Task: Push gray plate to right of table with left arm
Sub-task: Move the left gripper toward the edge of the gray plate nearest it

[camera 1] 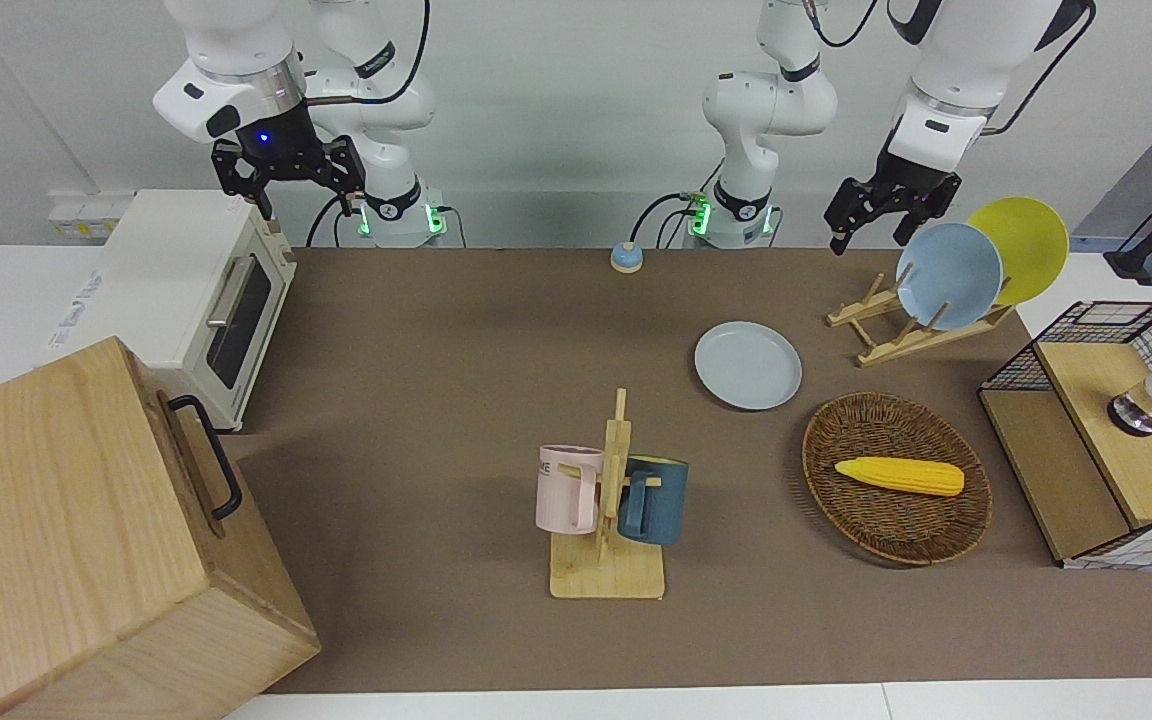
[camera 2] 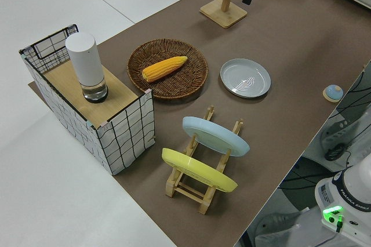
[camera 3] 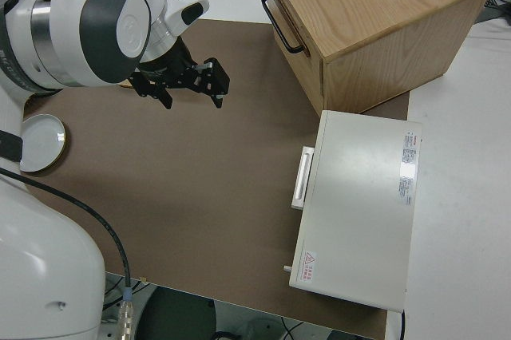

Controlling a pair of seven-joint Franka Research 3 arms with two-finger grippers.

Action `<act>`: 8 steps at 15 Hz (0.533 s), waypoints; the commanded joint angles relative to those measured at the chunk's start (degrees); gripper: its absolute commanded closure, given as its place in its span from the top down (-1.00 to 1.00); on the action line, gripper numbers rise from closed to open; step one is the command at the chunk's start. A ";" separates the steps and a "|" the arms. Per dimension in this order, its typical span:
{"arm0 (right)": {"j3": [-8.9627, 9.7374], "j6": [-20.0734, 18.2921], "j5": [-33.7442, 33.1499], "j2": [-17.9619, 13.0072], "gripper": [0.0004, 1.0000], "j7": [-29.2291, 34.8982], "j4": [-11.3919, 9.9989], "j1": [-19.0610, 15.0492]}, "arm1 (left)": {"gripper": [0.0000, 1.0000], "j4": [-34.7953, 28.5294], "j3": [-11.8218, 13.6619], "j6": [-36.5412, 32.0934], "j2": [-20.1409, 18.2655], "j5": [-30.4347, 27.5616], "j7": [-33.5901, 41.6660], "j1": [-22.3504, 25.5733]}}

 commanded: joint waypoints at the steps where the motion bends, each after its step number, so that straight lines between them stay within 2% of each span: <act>1: 0.00 -0.24 0.12 -0.59 0.99 -0.46 -0.24 -0.07 | 0.99 0.23 -0.11 -0.63 -0.04 0.84 -0.06 0.99; 8: 0.00 -0.24 0.03 -0.59 0.99 -0.46 -0.24 -0.07 | 0.99 -8.02 0.60 0.51 -0.57 0.66 0.11 1.61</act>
